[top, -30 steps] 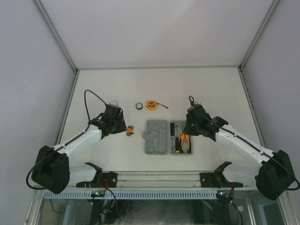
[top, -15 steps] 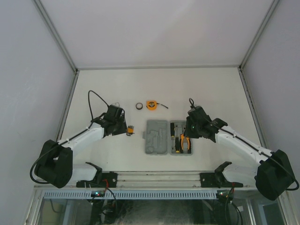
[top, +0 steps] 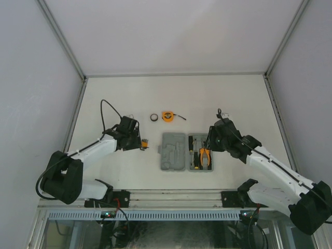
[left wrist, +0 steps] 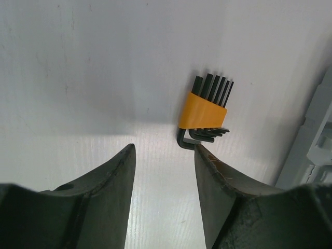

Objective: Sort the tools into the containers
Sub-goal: Pick up the wrench from the center of the board.

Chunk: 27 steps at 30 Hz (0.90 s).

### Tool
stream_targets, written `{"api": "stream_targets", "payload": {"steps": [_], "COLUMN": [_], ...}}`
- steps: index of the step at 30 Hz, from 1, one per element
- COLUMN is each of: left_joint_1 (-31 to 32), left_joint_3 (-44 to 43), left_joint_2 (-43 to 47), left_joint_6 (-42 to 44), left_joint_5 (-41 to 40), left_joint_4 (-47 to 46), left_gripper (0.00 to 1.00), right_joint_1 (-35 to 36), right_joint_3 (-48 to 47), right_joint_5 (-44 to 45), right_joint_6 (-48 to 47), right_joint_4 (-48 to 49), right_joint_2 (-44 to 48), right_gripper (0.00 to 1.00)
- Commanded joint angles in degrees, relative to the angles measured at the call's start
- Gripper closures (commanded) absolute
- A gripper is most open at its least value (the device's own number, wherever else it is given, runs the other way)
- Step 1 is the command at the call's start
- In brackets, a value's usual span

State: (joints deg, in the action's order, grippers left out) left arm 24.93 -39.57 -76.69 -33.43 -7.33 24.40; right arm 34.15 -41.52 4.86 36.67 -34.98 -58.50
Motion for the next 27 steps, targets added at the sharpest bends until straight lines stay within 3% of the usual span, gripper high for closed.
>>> {"api": "stream_targets", "payload": {"steps": [1,7,18,27], "left_joint_1": [-0.41,-0.34,0.67,4.6], "left_joint_3": [-3.62,-5.86,-8.23,-8.84], "left_joint_2": [0.39,-0.27,-4.78,-8.41], "left_joint_6": [1.48,2.61,4.31,4.43], "left_joint_5": [-1.05,-1.2,2.34,-0.65], "left_joint_4": [0.09,1.54,0.58,1.19], "left_gripper": [0.45,0.42,0.41,0.41], "right_joint_1": [-0.04,-0.44,-0.93,-1.01], "right_joint_3": [0.81,2.05,3.27,4.2], "right_joint_5": [2.5,2.43,0.56,0.09], "right_joint_6": [0.18,0.17,0.03,-0.11], "right_joint_4": [2.4,2.01,2.81,2.98], "right_joint_2": [4.1,8.24,7.73,6.88], "right_gripper": [0.63,0.57,0.57,0.57]}}
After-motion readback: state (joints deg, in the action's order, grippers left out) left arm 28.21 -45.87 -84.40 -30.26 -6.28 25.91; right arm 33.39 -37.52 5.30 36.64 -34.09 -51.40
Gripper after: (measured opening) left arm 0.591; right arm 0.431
